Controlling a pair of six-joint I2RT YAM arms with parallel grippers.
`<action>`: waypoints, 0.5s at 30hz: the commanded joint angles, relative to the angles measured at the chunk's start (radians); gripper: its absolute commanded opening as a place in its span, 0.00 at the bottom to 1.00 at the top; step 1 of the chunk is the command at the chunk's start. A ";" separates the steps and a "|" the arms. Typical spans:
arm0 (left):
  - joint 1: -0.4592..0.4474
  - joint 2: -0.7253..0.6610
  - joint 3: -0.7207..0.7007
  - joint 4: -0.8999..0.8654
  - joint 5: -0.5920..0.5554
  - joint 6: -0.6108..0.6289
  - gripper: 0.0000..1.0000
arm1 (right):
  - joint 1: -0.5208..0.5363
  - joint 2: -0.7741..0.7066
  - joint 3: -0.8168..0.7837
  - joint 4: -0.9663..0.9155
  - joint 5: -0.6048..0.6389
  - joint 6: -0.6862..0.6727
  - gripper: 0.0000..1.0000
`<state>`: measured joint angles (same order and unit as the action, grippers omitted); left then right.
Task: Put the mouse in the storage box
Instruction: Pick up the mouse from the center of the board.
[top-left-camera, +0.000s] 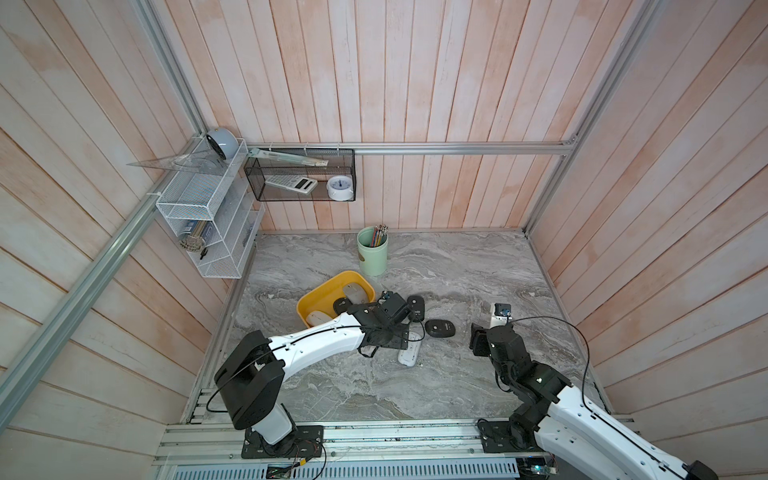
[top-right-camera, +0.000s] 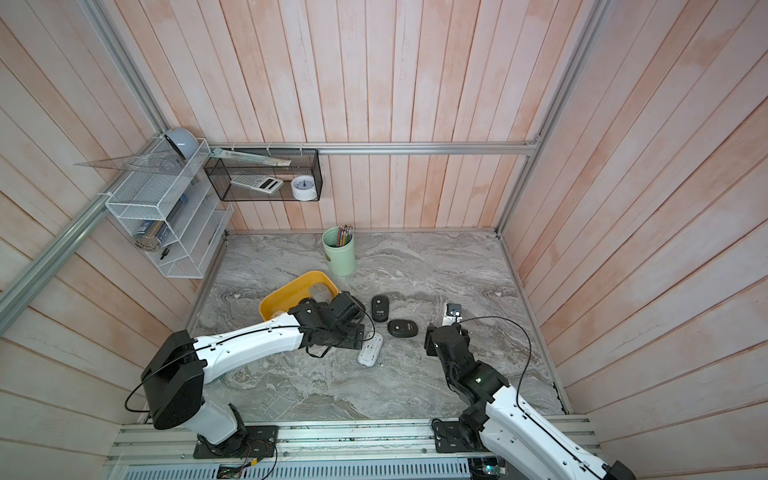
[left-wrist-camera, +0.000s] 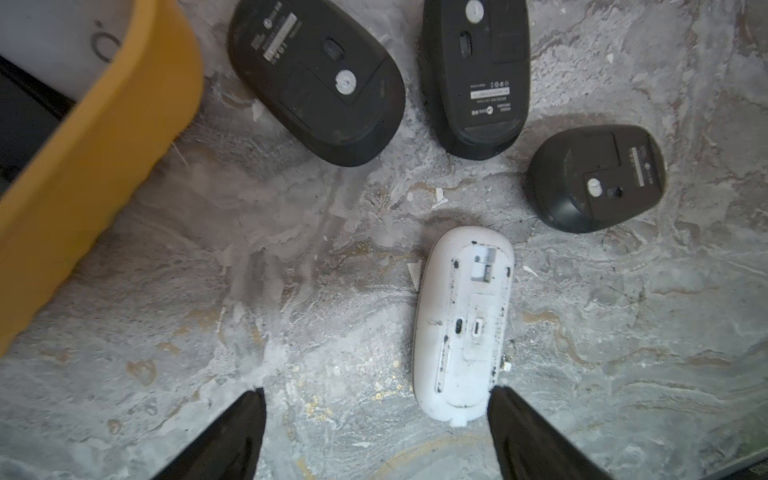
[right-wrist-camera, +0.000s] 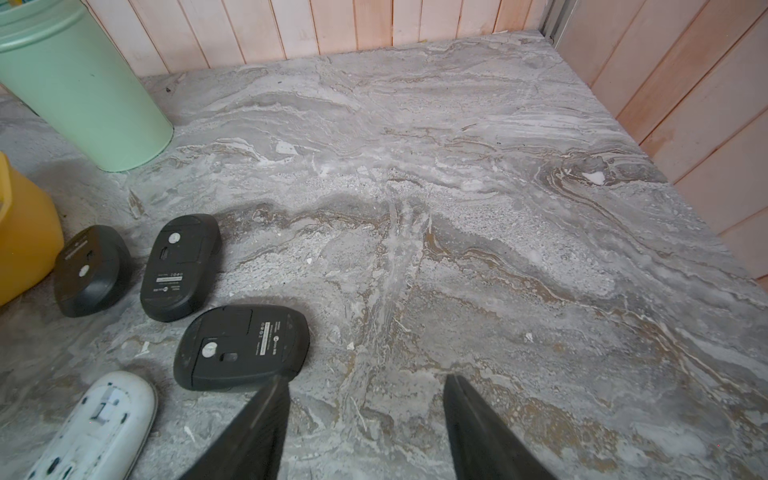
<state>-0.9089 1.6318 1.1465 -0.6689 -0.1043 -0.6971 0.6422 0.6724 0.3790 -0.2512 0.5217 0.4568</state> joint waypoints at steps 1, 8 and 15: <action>-0.013 0.049 0.042 0.058 0.055 -0.021 0.87 | -0.006 0.023 0.013 0.035 -0.011 0.016 0.65; -0.041 0.142 0.092 0.058 0.064 -0.013 0.77 | -0.006 0.006 0.005 0.038 -0.012 0.017 0.65; -0.047 0.186 0.096 0.070 0.076 -0.024 0.71 | -0.006 0.010 0.003 0.043 -0.017 0.017 0.66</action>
<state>-0.9512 1.7950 1.2209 -0.6121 -0.0471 -0.7155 0.6407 0.6823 0.3790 -0.2272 0.5117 0.4644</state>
